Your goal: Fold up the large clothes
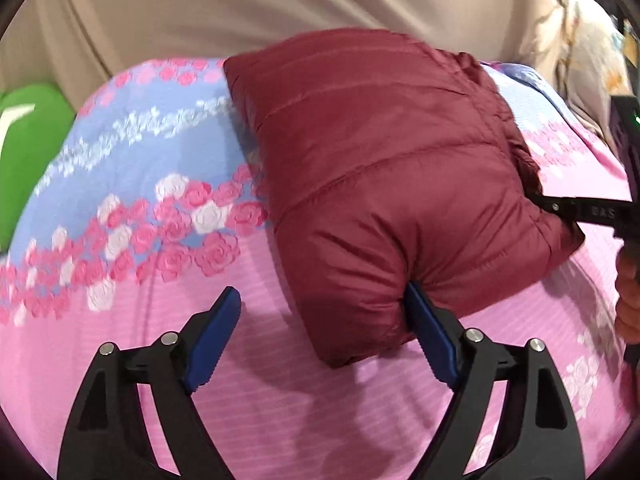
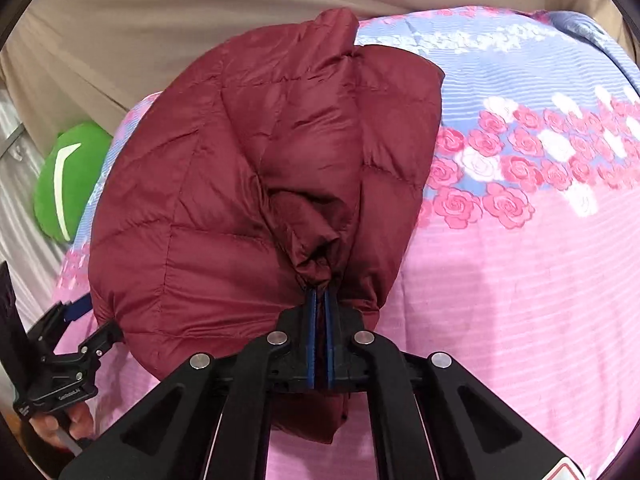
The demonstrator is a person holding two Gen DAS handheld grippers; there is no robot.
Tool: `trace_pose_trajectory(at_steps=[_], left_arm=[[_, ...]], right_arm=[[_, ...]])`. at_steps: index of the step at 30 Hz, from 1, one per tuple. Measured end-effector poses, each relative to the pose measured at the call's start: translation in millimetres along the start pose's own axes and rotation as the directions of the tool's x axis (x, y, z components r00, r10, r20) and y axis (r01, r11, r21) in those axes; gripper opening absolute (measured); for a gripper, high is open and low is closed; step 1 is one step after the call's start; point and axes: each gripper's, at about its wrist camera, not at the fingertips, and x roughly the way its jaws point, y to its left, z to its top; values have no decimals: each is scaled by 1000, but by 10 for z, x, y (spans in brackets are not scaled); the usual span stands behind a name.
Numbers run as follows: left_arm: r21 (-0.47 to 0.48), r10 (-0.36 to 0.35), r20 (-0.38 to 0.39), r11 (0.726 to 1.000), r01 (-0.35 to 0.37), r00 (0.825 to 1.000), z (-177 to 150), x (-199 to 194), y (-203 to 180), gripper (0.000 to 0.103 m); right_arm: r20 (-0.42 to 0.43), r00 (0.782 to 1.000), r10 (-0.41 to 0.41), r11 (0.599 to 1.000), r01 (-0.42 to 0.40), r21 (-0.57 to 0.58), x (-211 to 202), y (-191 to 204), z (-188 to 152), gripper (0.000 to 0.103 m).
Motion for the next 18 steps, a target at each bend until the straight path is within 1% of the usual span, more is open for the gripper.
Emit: trace_pose_trajectory(at_steps=[1, 3, 5, 7, 8, 9, 10, 12, 14, 15, 16, 18], left_arm=[[-13, 5, -4, 1000, -5, 1000, -2, -20, 5, 81], [-33, 21, 1, 999, -21, 1000, -18, -149, 2, 81], [-46, 37, 23, 998, -35, 999, -32, -331, -5, 80], [-70, 41, 69, 997, -36, 997, 16, -543, -32, 80], [-84, 38, 88, 996, -31, 995, 58, -599, -41, 80], [-102, 34, 108, 995, -23, 994, 123, -650, -48, 80], [-125, 38, 127, 992, -22, 991, 225, -674, -63, 81], [-145, 72, 127, 988, -53, 989, 366, -612, -98, 81], [-145, 111, 97, 985, -96, 989, 472, -445, -160, 81], [-147, 137, 70, 981, -125, 988, 492, -337, -192, 81], [-147, 141, 53, 980, -132, 989, 496, -273, -205, 81], [-164, 142, 7, 977, -139, 990, 466, -97, -212, 82]], right_arm=[[7, 1000, -11, 1000, 11, 6, -62, 1, 16, 3], [53, 998, -39, 999, 39, -5, -281, 44, 39, 3], [136, 988, -75, 996, 81, -42, -577, 145, 23, 4], [196, 978, -73, 991, 93, -98, -788, 289, 18, 3], [214, 975, -62, 987, 92, -130, -856, 380, 21, 3], [216, 975, -53, 984, 88, -157, -854, 461, 69, 3], [218, 975, -49, 978, 91, -186, -830, 539, 102, 3], [230, 970, -83, 965, 135, -223, -674, 660, 289, 3], [187, 976, -114, 963, 155, -220, -384, 669, 524, 2], [166, 975, -148, 960, 182, -213, -250, 636, 599, 2], [124, 966, -226, 950, 247, -193, 17, 515, 691, 0], [59, 950, -307, 937, 312, -158, 307, 299, 727, 0]])
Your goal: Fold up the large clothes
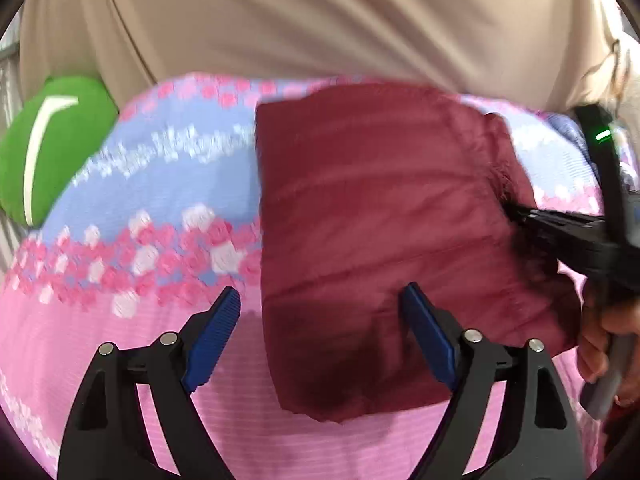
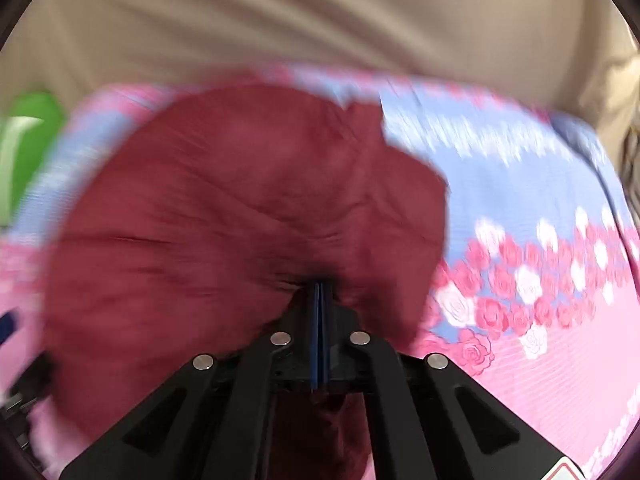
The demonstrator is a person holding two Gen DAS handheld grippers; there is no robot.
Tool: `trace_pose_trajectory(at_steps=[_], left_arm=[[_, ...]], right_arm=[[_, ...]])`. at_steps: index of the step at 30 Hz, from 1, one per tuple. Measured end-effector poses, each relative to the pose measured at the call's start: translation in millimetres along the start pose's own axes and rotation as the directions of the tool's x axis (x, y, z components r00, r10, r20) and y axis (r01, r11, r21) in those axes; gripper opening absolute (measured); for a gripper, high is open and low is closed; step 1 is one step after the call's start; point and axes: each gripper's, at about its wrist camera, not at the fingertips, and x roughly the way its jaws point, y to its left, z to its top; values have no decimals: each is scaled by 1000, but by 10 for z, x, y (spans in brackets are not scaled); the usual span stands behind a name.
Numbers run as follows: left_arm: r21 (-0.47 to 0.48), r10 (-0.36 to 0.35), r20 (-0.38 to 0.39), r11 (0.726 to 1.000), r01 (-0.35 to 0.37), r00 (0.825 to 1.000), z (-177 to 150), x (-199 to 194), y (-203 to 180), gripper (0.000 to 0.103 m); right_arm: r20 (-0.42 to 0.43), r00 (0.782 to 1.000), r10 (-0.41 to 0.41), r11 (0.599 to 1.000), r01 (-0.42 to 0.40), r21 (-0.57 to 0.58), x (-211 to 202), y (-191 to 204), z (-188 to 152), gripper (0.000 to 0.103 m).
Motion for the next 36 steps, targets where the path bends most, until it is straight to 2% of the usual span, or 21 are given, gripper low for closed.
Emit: trace_pose_trajectory(at_steps=[1, 2, 4, 5, 7, 8, 10, 12, 14, 19, 23, 28, 34, 36], left_arm=[[-12, -12, -13, 1000, 12, 1000, -19, 46, 4, 82], [-33, -17, -23, 999, 17, 1000, -44, 74, 21, 82], [-45, 0, -22, 999, -1, 1000, -66, 86, 43, 82], [-44, 10, -20, 999, -11, 1000, -74, 94, 50, 82], [-46, 6, -23, 999, -7, 1000, -92, 107, 58, 82], [-48, 6, -23, 999, -7, 1000, -102, 109, 62, 83], [-46, 14, -22, 999, -15, 1000, -111, 114, 58, 84], [-39, 24, -17, 999, -25, 1000, -126, 104, 36, 87], [-38, 23, -25, 999, -24, 999, -150, 67, 20, 87], [-7, 77, 0, 997, -77, 997, -288, -123, 1, 87], [-22, 92, -7, 995, -93, 996, -461, -209, -30, 87], [-38, 114, -41, 993, -115, 993, -718, -238, -118, 89], [-41, 145, -60, 988, -147, 988, -966, -227, -178, 89], [-42, 153, -59, 987, -155, 986, -1041, -237, -193, 89]], right_arm=[[-27, 999, -17, 1000, 17, 26, 110, -59, -18, 0], [-38, 999, 4, 998, -2, 70, 83, -151, -50, 0], [-11, 997, 72, 990, -70, 120, -100, -235, -106, 0], [33, 992, 119, 983, -122, 137, -306, -270, -171, 0], [80, 984, 156, 977, -166, 132, -559, -277, -282, 0], [100, 974, 201, 970, -212, 115, -713, -262, -397, 0], [87, 971, 224, 970, -231, 78, -748, -202, -538, 0], [9, 983, 184, 982, -184, 32, -521, -123, -683, 0], [-23, 984, 176, 982, -174, 67, -440, -157, -773, 0], [51, 978, 202, 978, -204, 50, -943, -145, -900, 1], [82, 983, 165, 985, -168, 25, -1120, -102, -1088, 1], [98, 988, 121, 993, -122, 6, -1150, -5, -1366, 8], [82, 992, 91, 996, -92, 5, -1100, 58, -1636, 26], [97, 994, 57, 998, -55, -19, -1107, 68, -1716, 35]])
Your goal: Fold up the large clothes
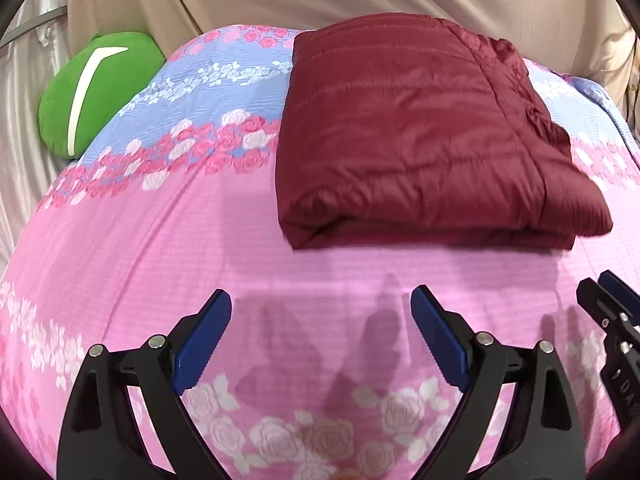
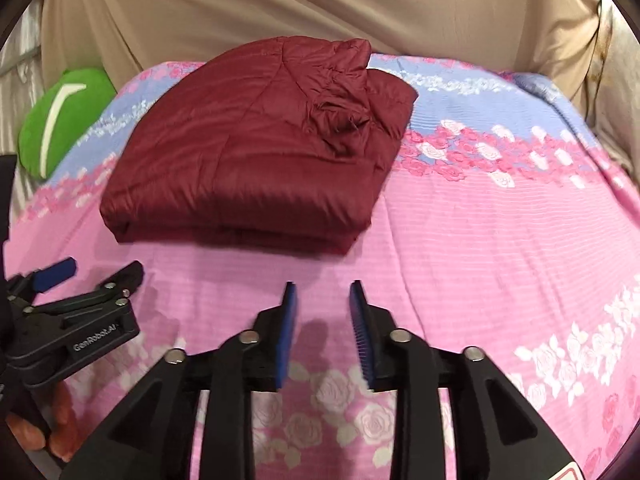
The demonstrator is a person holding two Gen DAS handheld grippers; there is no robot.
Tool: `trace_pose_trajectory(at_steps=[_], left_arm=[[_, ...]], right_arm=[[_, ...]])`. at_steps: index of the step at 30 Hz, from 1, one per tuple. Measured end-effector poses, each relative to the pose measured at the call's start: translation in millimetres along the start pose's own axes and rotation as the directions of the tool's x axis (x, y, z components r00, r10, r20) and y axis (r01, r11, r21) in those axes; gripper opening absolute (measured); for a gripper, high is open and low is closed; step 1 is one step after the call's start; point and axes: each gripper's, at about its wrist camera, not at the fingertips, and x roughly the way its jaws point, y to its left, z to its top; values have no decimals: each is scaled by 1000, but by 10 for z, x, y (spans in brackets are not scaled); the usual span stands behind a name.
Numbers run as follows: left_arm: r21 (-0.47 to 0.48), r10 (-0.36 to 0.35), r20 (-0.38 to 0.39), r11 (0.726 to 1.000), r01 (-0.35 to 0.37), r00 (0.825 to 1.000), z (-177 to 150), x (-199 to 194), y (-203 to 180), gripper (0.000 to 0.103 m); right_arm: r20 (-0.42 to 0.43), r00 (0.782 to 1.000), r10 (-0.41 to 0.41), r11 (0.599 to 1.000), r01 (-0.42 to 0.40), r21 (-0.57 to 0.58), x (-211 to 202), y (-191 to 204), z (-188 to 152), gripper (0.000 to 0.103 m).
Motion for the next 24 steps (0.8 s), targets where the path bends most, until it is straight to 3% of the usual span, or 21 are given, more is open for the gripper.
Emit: trace_pose_trajectory(at_steps=[9, 24], left_arm=[[-14, -1, -11, 1000, 1, 1000, -146, -35, -25, 89], [-17, 4, 17, 1000, -4, 1000, -206, -99, -51, 92]], right_arm=[[4, 1000, -30, 999, 30, -14, -26, 67, -155, 52], [-28, 999, -45, 999, 44, -16, 4, 131, -229, 58]])
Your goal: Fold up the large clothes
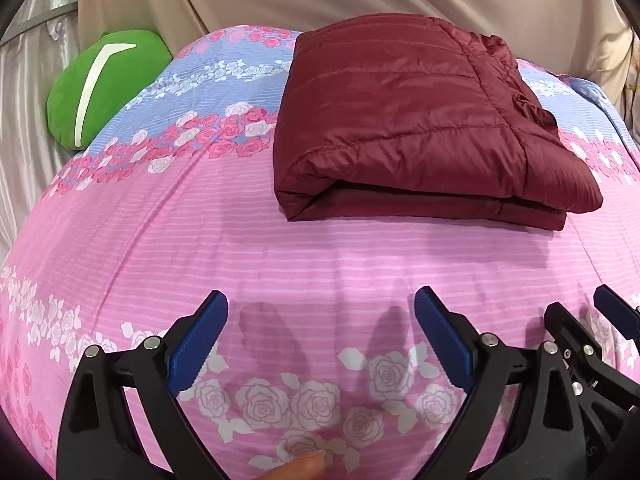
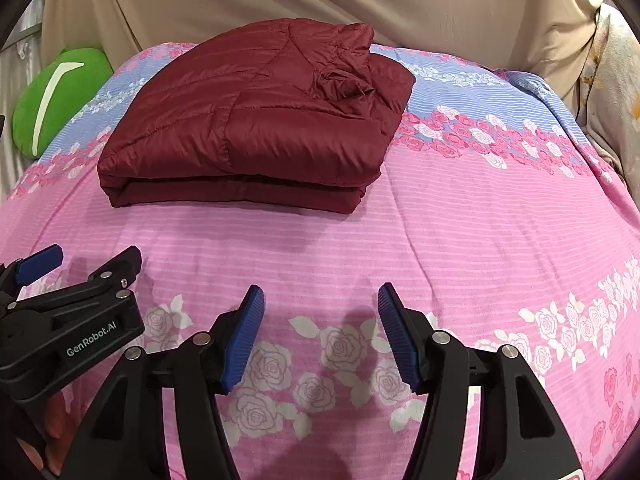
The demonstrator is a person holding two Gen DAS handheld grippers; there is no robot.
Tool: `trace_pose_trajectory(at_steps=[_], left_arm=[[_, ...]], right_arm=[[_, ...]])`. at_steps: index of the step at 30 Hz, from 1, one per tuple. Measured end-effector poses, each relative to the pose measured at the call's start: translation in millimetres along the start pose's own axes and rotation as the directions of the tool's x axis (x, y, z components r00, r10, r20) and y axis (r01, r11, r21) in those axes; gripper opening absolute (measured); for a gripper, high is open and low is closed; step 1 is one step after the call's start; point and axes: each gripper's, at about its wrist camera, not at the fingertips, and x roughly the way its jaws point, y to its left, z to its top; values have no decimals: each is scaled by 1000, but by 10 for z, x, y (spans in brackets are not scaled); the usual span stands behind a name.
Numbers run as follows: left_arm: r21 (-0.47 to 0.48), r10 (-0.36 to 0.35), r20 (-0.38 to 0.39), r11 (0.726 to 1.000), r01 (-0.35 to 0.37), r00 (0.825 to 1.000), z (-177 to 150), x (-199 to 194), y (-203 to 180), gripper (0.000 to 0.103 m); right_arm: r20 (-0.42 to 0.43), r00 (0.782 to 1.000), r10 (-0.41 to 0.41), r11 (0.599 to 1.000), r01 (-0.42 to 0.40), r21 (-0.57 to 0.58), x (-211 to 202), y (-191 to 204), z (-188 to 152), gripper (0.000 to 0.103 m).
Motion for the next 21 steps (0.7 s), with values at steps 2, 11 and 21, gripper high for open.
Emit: trace_pose_trajectory(at_steps=[2, 11, 21], left_arm=[[2, 2, -3, 1000, -2, 1000, -2, 6, -4, 92], [19, 16, 1, 1000, -16, 1000, -1, 8, -41, 92], [36, 24, 7, 999, -24, 1000, -14, -12, -81, 92]], right_arm=[[2, 1000, -7, 1000, 7, -3, -3, 10, -1, 58], [1, 1000, -24, 1000, 24, -5, -2, 68, -8, 59], [1, 999, -36, 999, 36, -7, -6, 111, -12, 60]])
